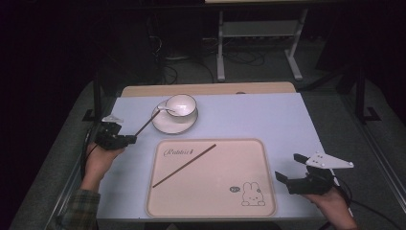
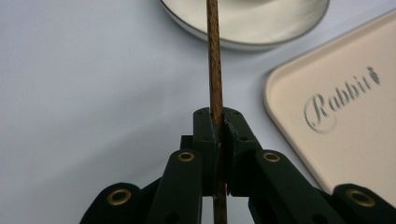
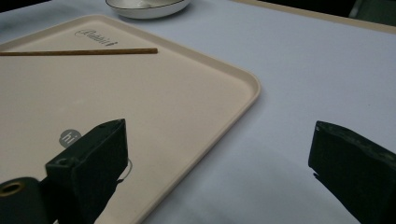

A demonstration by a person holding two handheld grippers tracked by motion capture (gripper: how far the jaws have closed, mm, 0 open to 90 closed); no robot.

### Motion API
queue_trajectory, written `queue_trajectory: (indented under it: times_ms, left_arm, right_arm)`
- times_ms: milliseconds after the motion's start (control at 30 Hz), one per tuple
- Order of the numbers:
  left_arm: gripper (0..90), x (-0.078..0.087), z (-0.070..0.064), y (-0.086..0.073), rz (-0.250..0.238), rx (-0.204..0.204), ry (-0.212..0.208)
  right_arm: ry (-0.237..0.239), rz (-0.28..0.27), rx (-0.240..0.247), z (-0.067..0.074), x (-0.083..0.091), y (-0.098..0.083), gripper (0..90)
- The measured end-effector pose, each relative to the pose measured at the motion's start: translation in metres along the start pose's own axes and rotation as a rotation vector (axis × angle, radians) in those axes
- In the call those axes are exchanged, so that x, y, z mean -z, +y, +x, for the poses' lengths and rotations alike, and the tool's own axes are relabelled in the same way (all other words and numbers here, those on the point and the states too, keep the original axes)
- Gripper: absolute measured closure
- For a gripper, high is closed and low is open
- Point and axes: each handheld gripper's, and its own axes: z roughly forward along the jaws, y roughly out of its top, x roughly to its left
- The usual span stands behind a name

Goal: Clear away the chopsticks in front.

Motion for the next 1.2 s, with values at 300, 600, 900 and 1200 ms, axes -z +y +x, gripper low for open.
queue_trajectory:
  times_ms: [300, 600, 900, 1200]
  left_arm:
    - [84.4, 0.015, -0.021, -0.028, 0.003, -0.026, -0.041]
    - [84.3, 0.004, -0.06, -0.025, 0.004, -0.104, -0.152]
    - [84.3, -0.023, -0.114, -0.015, 0.024, -0.195, -0.259]
    - [84.3, -0.051, -0.143, -0.015, 0.061, -0.233, -0.304]
  right_arm:
    - [0.002, -0.001, 0.008, 0.001, 0.0, 0.001, 4.1]
    - [0.003, -0.001, 0.011, 0.002, 0.0, 0.001, 4.1]
    - [0.003, -0.001, 0.017, 0.002, -0.001, 0.002, 4.2]
    - [0.003, 0.001, 0.019, 0.002, -0.001, 0.002, 4.3]
